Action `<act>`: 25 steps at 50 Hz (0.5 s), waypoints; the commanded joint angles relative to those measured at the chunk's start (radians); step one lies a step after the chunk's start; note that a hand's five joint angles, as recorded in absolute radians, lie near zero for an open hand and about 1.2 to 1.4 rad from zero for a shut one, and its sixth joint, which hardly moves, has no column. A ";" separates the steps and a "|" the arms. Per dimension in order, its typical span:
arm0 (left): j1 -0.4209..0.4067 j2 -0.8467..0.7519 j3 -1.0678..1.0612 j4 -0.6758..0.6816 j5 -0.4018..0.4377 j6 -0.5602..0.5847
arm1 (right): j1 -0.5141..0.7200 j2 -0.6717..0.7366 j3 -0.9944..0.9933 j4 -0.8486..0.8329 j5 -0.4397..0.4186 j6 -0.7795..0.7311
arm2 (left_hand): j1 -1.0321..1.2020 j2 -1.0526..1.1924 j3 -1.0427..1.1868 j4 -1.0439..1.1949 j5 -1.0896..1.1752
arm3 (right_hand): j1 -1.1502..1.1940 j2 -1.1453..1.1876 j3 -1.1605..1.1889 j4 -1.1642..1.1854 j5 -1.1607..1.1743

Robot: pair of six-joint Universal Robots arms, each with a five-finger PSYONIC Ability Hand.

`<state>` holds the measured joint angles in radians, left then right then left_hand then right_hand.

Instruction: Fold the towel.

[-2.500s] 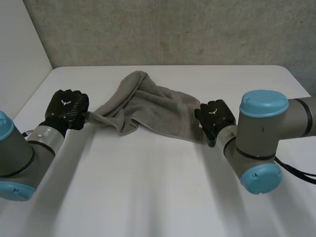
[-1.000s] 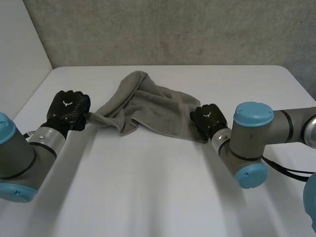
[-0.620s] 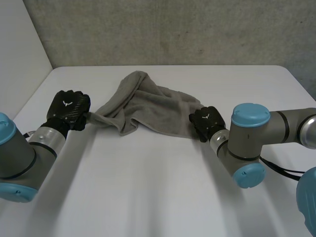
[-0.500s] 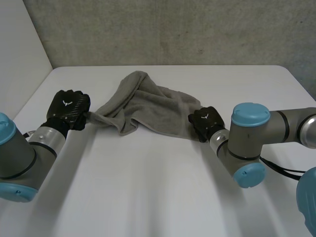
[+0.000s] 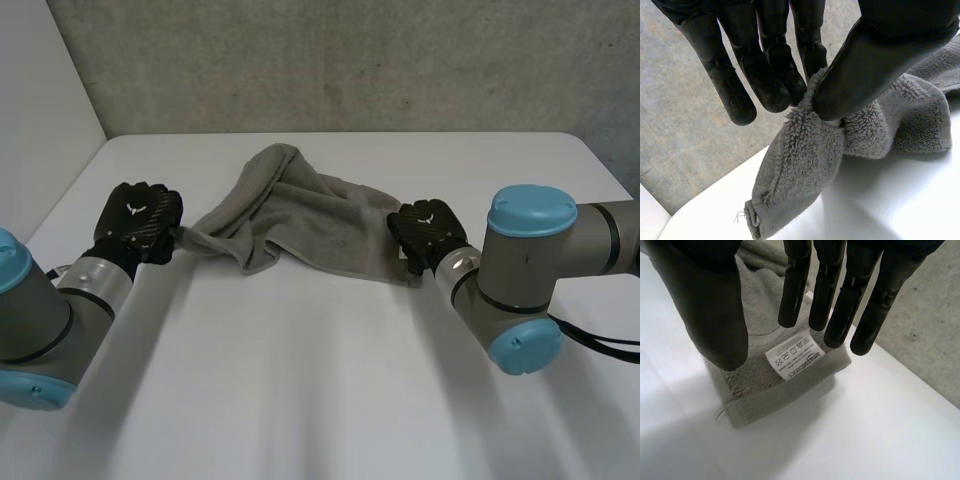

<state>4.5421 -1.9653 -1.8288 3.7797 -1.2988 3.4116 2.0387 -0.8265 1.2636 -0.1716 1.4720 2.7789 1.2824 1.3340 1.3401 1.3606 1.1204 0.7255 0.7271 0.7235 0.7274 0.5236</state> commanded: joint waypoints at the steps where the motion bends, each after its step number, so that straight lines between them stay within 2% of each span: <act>1: 0.000 0.000 -0.001 0.002 0.000 0.000 | 0.000 0.016 0.023 -0.006 0.001 -0.050 | 0.114 0.062 0.056 0.036 0.101 | -0.050 -0.052 -0.048 -0.052 -0.023; 25: 0.000 -0.001 -0.001 0.003 0.000 0.000 | 0.000 0.073 0.033 -0.052 0.002 -0.104 | 0.114 0.062 0.056 0.036 0.101 | -0.036 -0.037 -0.034 -0.038 -0.008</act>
<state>4.5429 -1.9673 -1.8291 3.7829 -1.2987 3.4116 2.0386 -0.7760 1.3060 -0.2191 1.4752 2.6989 1.2824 1.3340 1.3401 1.3606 1.1204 0.7152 0.7208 0.7142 0.7158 0.5097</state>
